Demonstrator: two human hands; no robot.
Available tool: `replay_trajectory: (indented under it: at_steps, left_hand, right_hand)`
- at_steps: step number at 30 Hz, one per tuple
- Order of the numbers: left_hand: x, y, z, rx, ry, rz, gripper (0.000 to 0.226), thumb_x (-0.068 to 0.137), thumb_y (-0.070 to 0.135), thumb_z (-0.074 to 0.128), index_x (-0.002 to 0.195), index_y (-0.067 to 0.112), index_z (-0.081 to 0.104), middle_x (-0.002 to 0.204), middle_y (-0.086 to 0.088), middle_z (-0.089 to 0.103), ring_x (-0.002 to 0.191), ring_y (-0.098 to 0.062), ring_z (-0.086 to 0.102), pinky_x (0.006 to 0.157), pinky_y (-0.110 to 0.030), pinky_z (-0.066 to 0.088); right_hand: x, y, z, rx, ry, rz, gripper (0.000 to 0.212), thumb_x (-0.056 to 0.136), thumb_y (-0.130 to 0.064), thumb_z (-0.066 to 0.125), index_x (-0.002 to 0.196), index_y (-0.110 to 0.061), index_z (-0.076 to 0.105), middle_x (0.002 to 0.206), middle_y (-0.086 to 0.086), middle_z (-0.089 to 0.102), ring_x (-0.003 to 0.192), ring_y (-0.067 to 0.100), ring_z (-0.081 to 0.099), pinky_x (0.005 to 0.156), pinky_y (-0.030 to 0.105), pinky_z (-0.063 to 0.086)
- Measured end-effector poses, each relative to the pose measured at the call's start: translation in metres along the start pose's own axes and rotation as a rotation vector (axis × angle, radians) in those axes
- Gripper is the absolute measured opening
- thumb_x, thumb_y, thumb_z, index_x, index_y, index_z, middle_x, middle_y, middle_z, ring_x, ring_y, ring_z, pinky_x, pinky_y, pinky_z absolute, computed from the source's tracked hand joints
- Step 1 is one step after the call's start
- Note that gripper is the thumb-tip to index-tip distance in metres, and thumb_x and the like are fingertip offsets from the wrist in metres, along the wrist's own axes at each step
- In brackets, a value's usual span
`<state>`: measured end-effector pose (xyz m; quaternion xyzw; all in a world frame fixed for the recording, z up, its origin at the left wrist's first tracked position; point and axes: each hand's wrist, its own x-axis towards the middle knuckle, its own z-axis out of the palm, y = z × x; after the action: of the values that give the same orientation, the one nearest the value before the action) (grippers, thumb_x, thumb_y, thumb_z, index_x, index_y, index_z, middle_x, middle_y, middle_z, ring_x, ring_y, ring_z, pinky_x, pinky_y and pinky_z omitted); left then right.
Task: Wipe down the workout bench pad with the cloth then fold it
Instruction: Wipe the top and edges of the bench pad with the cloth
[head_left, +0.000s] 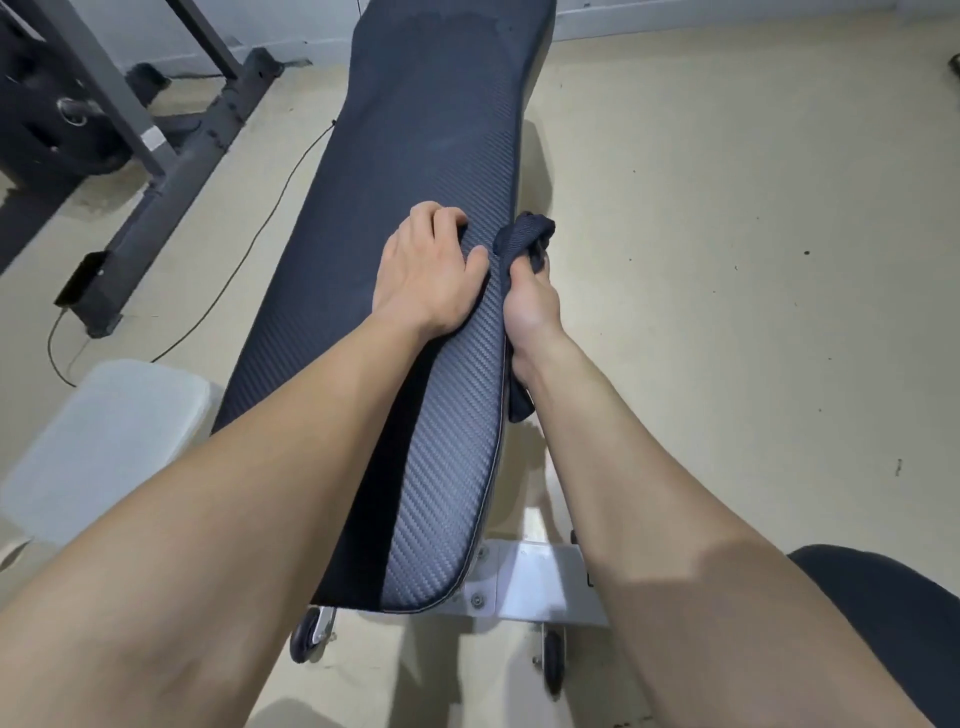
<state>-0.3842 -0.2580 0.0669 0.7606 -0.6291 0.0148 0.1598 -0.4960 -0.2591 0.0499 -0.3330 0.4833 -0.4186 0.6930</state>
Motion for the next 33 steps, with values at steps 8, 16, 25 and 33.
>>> replay_trajectory:
  at_steps: [8,16,25,33]
  left_hand:
    - [0.006,-0.002,0.004,0.053,0.029,-0.022,0.044,0.096,0.044,0.04,0.131,0.019,0.048,0.139,-0.004,0.043,0.125,-0.025,0.045,0.11,-0.04,0.033]
    - [0.004,-0.002,-0.007,-0.209,0.04,-0.123,0.031,0.102,0.029,0.039,0.125,0.019,0.056,0.132,0.0,0.054,0.121,-0.02,0.051,0.103,-0.034,0.038]
    - [-0.053,-0.091,-0.069,-0.431,0.142,-0.398,0.031,0.095,0.015,0.046,0.114,0.026,0.067,0.111,0.01,0.072,0.108,-0.011,0.065,0.1,-0.033,0.048]
    - [-0.124,-0.146,-0.109,-0.382,0.368,-0.502,0.024,0.1,0.026,0.045,0.11,0.021,0.067,0.115,0.002,0.066,0.108,-0.019,0.059,0.092,-0.034,0.042]
  right_hand:
    - [0.067,-0.032,0.014,-0.026,-0.021,-0.01,0.045,0.107,-0.038,0.035,0.148,-0.02,0.038,0.134,0.009,0.06,0.119,0.028,0.06,0.107,0.049,0.046]
    - [-0.002,-0.006,-0.001,-0.436,-0.151,-0.289,0.058,0.104,-0.033,0.04,0.159,-0.032,0.021,0.17,0.0,0.009,0.155,0.017,0.014,0.125,0.035,0.014]
    - [-0.057,0.015,0.083,-1.674,-0.593,-0.618,0.069,0.104,-0.038,0.028,0.161,-0.023,-0.006,0.168,0.005,-0.021,0.154,0.026,-0.021,0.125,0.047,-0.01]
    - [-0.095,0.032,0.174,-1.126,-0.951,-0.594,0.056,0.086,-0.017,0.063,0.139,-0.008,0.046,0.132,0.006,0.056,0.125,0.021,0.052,0.106,0.031,0.045]
